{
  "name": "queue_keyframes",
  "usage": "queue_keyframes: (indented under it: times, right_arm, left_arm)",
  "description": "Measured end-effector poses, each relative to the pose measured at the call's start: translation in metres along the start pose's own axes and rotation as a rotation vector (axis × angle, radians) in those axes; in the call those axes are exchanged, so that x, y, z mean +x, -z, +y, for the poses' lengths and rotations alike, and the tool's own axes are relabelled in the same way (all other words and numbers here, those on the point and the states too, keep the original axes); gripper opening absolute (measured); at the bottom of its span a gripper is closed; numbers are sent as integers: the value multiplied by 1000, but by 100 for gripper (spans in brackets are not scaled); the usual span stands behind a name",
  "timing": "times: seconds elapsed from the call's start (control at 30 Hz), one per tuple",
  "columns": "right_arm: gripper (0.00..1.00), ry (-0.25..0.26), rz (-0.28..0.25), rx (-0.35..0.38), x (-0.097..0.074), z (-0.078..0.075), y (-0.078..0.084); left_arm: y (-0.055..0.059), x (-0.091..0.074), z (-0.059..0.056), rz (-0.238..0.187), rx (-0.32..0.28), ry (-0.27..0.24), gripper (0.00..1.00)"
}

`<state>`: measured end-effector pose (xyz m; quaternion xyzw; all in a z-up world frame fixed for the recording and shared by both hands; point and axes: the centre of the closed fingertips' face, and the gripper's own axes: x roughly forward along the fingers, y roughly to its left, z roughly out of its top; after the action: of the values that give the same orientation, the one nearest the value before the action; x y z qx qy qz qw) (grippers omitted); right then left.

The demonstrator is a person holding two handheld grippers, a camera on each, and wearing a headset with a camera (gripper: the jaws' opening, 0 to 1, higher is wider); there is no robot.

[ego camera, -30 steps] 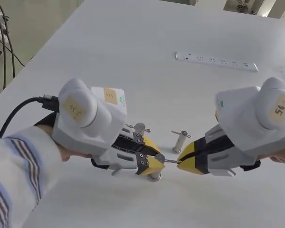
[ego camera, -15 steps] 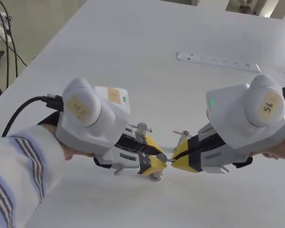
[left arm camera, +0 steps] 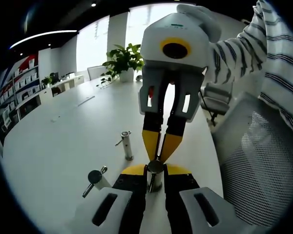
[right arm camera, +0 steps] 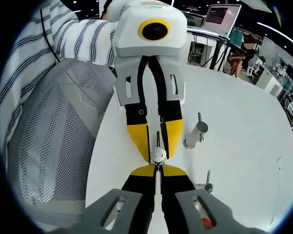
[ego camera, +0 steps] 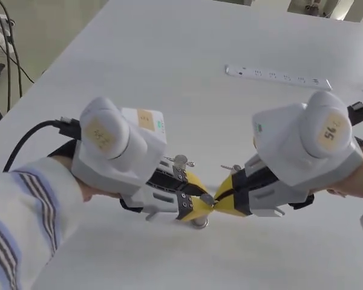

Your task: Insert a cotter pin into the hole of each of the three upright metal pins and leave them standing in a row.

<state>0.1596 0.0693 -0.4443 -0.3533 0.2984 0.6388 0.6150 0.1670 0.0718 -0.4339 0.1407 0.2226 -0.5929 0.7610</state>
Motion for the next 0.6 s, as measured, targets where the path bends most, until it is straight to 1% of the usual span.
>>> queue_keyframes:
  times: [0.13, 0.53, 0.6]
  right_arm:
    - [0, 0, 7, -13, 1, -1, 0]
    - [0, 0, -10, 11, 4, -1, 2]
    - [0, 4, -16, -28, 5, 0, 2]
  left_arm:
    - [0, 0, 0, -1, -1, 0, 9]
    - [0, 1, -1, 1, -12, 4, 10]
    - [1, 2, -2, 0, -13, 11, 10]
